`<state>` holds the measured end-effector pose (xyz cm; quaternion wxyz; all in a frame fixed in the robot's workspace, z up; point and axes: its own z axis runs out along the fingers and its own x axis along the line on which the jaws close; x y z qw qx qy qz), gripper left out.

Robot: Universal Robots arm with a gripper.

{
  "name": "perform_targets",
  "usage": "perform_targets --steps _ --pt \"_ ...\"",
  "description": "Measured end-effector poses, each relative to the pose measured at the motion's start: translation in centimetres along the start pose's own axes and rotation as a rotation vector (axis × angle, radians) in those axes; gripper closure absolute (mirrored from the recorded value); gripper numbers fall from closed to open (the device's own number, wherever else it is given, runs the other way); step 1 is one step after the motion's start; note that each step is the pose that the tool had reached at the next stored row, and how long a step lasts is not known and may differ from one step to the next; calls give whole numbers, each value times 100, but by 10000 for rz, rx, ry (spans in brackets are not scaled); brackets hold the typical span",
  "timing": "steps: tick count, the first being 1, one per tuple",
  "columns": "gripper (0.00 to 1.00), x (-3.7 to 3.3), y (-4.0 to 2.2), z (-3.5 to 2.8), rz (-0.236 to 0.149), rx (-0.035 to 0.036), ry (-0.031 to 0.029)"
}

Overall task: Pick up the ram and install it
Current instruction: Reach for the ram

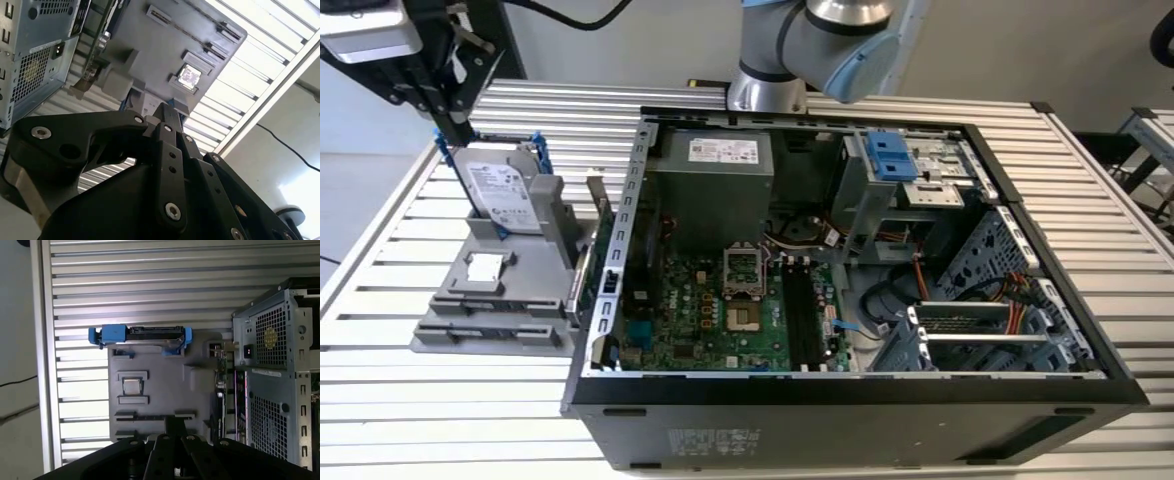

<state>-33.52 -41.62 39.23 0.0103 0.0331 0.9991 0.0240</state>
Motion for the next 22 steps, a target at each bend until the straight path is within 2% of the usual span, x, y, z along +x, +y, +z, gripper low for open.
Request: perform_targets --steps 14,22 --pt "100 9 -208 -8 0 0 -1" --pt "100 24 -252 -10 2 -1 -1"
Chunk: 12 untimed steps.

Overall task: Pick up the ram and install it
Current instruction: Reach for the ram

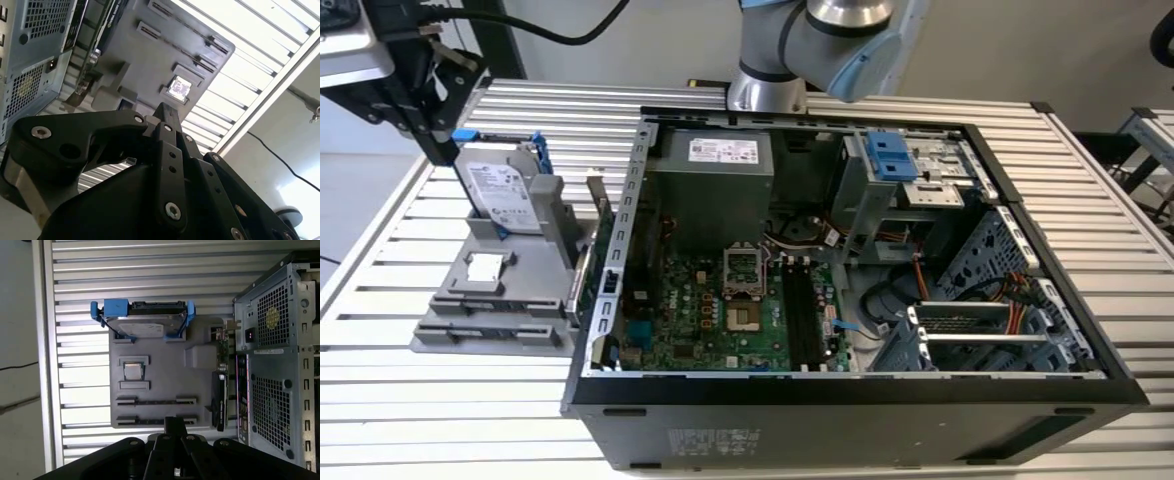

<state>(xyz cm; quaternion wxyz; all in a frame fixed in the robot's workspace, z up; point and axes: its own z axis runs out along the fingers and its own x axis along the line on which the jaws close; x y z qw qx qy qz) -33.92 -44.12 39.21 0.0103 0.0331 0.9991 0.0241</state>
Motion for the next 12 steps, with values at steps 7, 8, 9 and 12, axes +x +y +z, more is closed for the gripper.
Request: perform_targets --steps 7,8,9,12 --pt "100 2 -10 0 -2 2 1" --pt "100 3 -13 0 -1 0 0" --pt "100 4 -17 0 -2 0 0" --pt "100 11 -30 -1 0 1 0"
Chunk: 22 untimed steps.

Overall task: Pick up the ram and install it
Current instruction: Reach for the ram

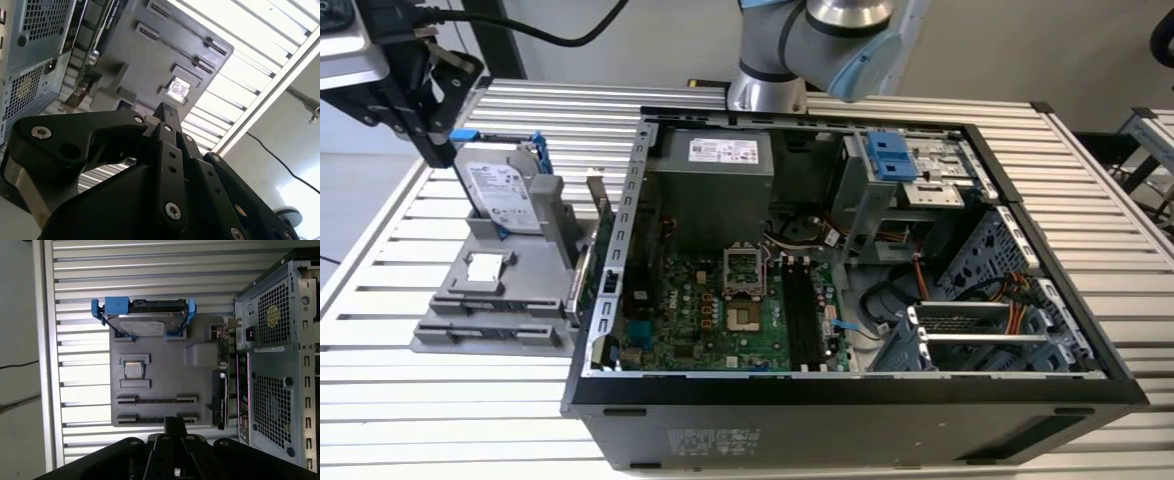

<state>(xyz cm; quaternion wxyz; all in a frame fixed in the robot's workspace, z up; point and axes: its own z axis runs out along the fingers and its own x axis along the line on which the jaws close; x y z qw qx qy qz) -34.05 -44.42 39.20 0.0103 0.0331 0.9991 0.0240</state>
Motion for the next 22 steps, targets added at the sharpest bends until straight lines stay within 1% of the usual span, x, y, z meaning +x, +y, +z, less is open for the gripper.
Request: perform_targets --steps 9,19,22 --pt "100 39 -44 -1 -1 -1 0" --pt "100 37 -165 7 11 0 0" --pt "100 35 -190 11 25 1 -1"
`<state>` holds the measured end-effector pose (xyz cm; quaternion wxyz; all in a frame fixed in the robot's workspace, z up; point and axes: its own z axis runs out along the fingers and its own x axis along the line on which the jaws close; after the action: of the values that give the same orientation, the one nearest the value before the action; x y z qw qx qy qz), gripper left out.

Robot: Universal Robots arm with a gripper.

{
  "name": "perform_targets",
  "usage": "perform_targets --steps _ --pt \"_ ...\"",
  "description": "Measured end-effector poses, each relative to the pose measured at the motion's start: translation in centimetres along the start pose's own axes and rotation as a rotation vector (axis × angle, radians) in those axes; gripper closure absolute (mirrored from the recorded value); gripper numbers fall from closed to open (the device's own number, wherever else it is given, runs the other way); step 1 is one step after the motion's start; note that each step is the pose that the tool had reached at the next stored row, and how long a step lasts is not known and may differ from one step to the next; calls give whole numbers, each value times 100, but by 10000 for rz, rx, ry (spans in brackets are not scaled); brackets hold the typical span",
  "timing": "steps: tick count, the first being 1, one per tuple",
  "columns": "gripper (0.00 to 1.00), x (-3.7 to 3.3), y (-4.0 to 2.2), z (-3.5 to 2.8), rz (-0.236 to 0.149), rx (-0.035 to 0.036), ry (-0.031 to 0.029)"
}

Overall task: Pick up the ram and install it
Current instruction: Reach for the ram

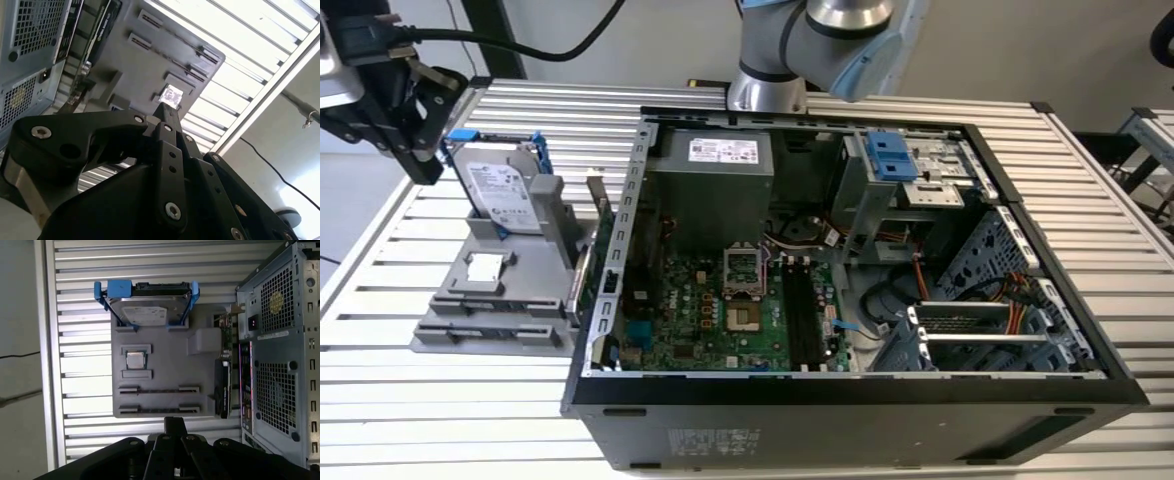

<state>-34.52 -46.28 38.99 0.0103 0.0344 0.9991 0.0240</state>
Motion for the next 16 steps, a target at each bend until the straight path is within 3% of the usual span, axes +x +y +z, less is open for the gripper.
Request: perform_targets --steps 4,16 --pt "100 -1 -25 0 2 -1 -1" --pt "100 -1 -26 -1 0 0 1"
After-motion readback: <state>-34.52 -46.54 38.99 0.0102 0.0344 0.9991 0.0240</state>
